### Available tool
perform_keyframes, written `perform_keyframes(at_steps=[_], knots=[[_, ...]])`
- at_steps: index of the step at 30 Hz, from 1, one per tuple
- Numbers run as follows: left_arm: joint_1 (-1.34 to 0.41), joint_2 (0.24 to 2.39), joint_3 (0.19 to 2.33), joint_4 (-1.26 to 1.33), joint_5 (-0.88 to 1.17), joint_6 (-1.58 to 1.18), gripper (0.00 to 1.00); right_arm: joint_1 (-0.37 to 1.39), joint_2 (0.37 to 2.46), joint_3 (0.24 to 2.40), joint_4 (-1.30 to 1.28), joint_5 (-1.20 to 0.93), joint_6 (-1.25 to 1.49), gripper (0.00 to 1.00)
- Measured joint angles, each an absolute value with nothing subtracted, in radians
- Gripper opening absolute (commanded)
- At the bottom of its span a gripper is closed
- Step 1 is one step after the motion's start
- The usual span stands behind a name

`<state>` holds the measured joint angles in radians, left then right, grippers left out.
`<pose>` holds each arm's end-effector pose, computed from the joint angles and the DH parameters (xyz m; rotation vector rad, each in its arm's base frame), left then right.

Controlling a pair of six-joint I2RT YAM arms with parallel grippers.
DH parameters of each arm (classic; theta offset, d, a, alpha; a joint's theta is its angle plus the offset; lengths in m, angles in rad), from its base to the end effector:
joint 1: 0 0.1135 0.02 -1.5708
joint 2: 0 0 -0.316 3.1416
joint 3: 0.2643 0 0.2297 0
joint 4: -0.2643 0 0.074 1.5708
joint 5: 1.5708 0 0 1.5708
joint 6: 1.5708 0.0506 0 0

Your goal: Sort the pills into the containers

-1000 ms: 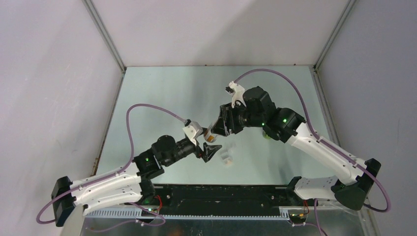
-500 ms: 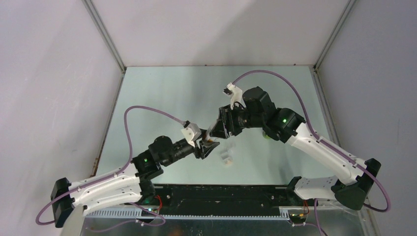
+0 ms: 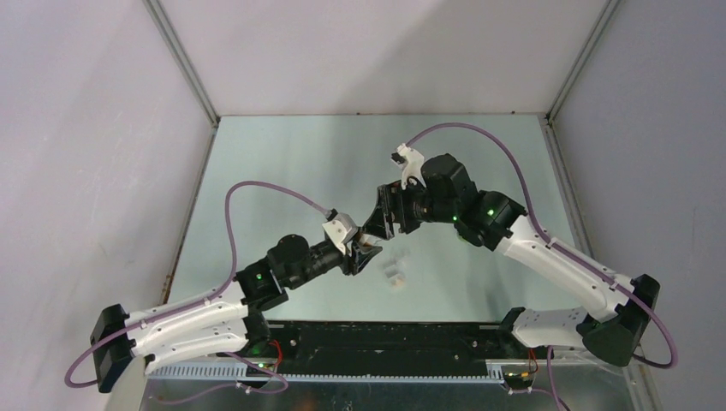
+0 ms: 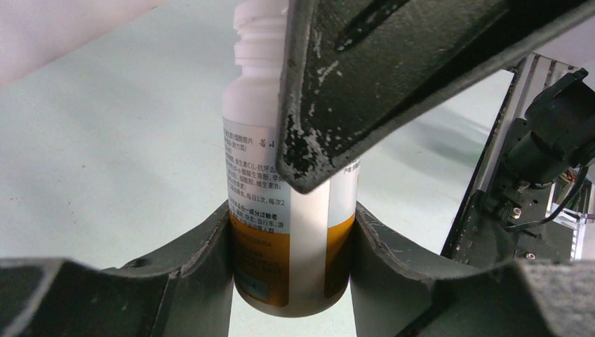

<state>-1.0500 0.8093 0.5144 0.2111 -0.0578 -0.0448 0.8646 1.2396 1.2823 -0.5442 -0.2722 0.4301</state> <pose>0.0800 -0.1335 0.3248 0.7856 1.5237 -0.7778 0.1479 0.1943 0.4227 -0.6564 2.1359 1.0387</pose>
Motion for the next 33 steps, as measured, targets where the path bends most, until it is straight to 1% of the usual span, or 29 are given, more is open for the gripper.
perform_keyframes(at_steps=[4, 8, 10, 11, 12, 13, 14, 16, 20, 26, 33], knots=[[-1.05, 0.809, 0.514, 0.212, -0.059, -0.045, 0.0, 0.845, 1.22, 1.247, -0.516, -0.258, 0.434, 0.76], [-1.05, 0.804, 0.514, 0.212, -0.06, -0.045, 0.0, 0.831, 1.195, 1.24, -0.494, -0.252, 0.444, 0.69], [-1.05, 0.802, 0.514, 0.212, -0.06, -0.045, 0.0, 0.829, 1.182, 1.24, -0.487, -0.247, 0.446, 0.64], [-1.05, 0.802, 0.514, 0.212, -0.06, -0.045, 0.0, 0.829, 1.176, 1.239, -0.481, -0.246, 0.448, 0.58], [-1.05, 0.802, 0.514, 0.212, -0.06, -0.045, 0.0, 0.829, 1.171, 1.238, -0.476, -0.244, 0.45, 0.55], [-1.05, 0.802, 0.514, 0.212, -0.06, -0.045, 0.0, 0.829, 1.164, 1.234, -0.468, -0.244, 0.453, 0.49], [-1.05, 0.802, 0.514, 0.212, -0.06, -0.045, 0.0, 0.829, 1.159, 1.231, -0.464, -0.244, 0.452, 0.46], [-1.05, 0.802, 0.514, 0.212, -0.06, -0.045, 0.0, 0.829, 1.153, 1.226, -0.457, -0.245, 0.456, 0.38], [-1.05, 0.802, 0.514, 0.212, -0.06, -0.045, 0.0, 0.828, 1.153, 1.223, -0.451, -0.252, 0.461, 0.3], [-1.05, 0.801, 0.514, 0.212, -0.06, -0.045, 0.0, 0.812, 1.148, 1.209, -0.435, -0.284, 0.471, 0.25], [-1.052, 0.798, 0.514, 0.215, -0.056, -0.044, 0.0, 0.765, 1.131, 1.177, -0.403, -0.382, 0.506, 0.23]])
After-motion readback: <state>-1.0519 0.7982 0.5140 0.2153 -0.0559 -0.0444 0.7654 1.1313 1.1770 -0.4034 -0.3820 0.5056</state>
